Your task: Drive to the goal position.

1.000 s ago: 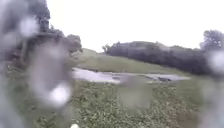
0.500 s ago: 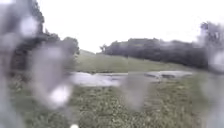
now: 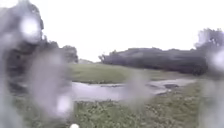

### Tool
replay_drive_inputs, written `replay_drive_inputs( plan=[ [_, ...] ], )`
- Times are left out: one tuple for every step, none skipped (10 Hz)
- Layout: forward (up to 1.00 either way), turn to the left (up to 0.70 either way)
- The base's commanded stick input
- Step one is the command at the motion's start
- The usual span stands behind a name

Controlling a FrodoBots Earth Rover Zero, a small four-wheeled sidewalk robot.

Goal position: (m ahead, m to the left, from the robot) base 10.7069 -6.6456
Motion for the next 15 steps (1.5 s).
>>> replay_drive_inputs(
  plan=[
    [0.85, 0.0],
    [0.85, 0.0],
    [0.85, 0.0],
    [0.85, 0.0],
    [0.85, 0.0],
    [0.85, 0.0],
    [0.85, 0.0],
    [0.85, 0.0],
    [0.85, 0.0],
    [0.85, 0.0],
    [0.85, 0.0],
    [0.85, 0.0],
    [0.85, 0.0],
    [0.85, -0.06],
    [0.85, -0.34]
  ],
)
